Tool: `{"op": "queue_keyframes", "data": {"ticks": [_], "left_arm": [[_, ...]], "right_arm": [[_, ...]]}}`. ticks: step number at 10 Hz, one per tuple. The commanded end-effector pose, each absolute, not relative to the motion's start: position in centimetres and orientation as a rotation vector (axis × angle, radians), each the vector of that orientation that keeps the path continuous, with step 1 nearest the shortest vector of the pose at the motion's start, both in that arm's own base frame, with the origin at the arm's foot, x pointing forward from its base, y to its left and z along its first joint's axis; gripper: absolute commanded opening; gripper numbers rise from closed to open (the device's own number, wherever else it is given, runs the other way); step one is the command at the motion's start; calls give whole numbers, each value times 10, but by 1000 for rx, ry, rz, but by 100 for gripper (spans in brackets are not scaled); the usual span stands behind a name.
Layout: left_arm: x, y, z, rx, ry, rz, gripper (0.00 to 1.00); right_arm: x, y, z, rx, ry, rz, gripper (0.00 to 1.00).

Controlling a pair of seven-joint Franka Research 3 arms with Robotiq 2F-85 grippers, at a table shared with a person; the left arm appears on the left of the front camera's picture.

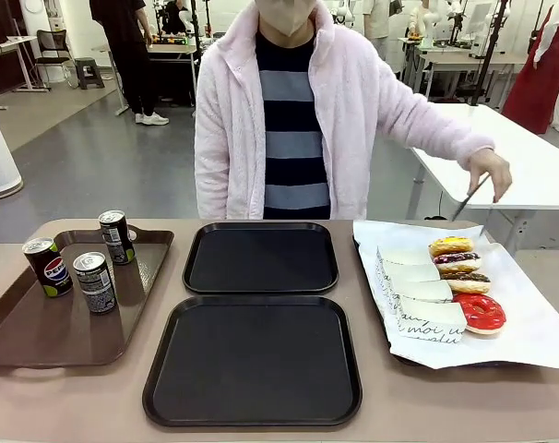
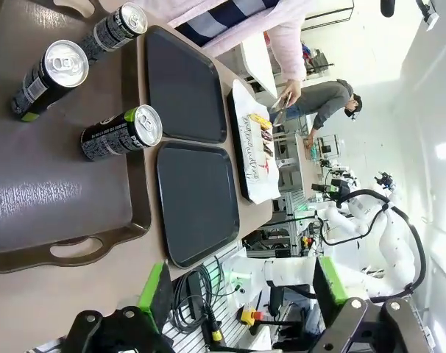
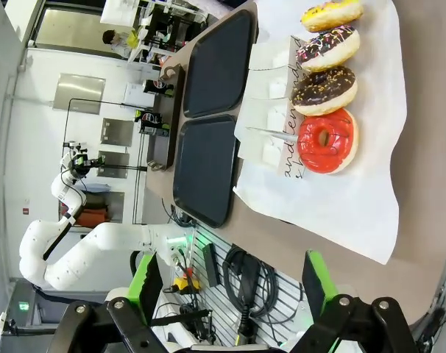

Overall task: Set up donuts and drinks on trays.
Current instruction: Pick up one Pepsi coke and place it on the Flat Tray.

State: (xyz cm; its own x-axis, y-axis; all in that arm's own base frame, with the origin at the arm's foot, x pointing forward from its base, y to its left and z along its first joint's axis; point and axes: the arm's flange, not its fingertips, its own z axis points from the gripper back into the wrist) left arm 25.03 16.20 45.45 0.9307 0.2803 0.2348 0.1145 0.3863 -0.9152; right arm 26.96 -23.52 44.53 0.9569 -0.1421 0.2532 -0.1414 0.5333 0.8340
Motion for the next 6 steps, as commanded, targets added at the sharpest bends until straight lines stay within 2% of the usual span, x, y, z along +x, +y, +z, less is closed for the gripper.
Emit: {"op": "queue_keyframes", "data": {"ticks": [1, 6], "left_arm": [[252, 163, 456, -1195, -402, 99, 100], [252, 163, 456, -1195, -402, 99, 100]], "right_arm": [[269, -236, 444, 1024, -309, -1, 100], [269, -236, 444, 1024, -309, -1, 100]]}}
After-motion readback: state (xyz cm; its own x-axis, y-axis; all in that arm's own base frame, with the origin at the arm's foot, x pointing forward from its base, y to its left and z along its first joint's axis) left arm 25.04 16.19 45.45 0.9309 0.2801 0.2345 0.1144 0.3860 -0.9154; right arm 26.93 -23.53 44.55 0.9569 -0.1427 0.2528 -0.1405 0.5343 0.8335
